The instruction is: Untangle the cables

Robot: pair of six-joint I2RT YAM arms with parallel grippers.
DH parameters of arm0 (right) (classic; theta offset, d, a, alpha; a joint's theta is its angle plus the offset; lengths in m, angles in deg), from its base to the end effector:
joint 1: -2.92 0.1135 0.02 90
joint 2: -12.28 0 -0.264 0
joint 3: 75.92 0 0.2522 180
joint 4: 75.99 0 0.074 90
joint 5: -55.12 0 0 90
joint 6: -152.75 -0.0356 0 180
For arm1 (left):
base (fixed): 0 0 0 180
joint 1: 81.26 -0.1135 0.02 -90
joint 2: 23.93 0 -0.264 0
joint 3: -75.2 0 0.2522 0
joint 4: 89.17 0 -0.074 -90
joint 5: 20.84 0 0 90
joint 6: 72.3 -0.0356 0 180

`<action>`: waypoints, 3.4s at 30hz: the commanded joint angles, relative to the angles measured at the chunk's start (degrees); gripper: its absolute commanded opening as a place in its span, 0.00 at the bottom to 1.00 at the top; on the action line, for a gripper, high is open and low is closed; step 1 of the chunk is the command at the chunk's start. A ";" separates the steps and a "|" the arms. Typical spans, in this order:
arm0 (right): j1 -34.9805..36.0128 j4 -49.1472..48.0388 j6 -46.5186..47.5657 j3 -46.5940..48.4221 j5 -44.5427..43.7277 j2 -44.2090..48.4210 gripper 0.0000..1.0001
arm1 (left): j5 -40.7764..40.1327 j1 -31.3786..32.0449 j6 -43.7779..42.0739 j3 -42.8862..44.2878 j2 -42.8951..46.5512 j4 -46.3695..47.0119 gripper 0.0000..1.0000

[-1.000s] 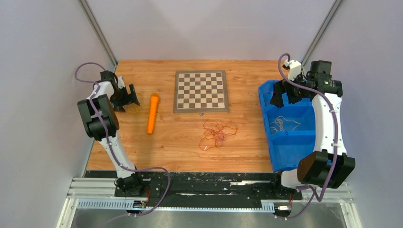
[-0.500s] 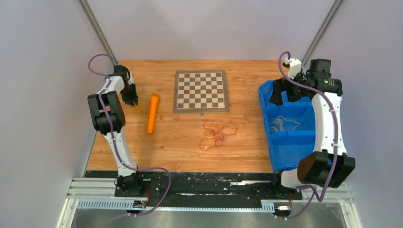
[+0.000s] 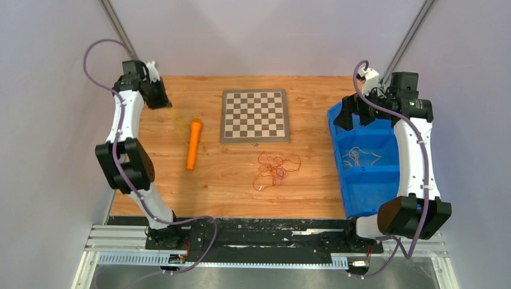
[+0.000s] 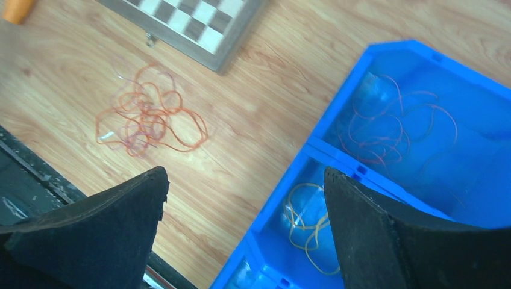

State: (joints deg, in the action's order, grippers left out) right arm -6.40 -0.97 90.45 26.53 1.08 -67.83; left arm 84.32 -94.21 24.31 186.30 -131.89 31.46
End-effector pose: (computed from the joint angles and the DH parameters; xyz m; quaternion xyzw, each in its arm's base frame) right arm 0.2701 -0.0231 0.3877 -0.2414 0.8738 0.1807 0.3814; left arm 0.4050 0.0836 0.2884 -0.1234 0.9413 -0.1101 0.2945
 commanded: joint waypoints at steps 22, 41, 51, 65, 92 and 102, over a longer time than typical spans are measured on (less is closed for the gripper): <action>45.86 -51.91 -21.67 0.26 1.35 1.37 1.00 | 40.60 31.95 28.70 12.88 20.36 20.10 0.00; 40.01 -35.14 -10.12 -6.81 0.19 12.36 0.00 | 39.83 28.90 22.32 6.51 22.47 21.87 0.97; 17.89 -8.68 12.96 -12.71 8.03 18.11 0.00 | 40.56 28.89 13.56 -4.17 23.55 23.05 1.00; -7.95 0.33 50.80 -15.54 5.38 6.32 0.00 | 38.32 28.90 8.91 -10.40 26.35 21.53 1.00; -15.26 -0.56 79.06 -19.25 -12.49 -1.00 0.74 | 30.05 28.05 -11.56 -11.71 24.86 2.49 1.00; 0.32 6.39 34.98 -5.48 4.78 0.34 1.00 | 28.91 28.09 -15.68 -18.59 20.65 1.70 1.00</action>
State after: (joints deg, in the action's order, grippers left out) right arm -16.72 3.66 150.49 18.86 -4.21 -70.54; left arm 113.11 -65.92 10.45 170.63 -109.43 32.97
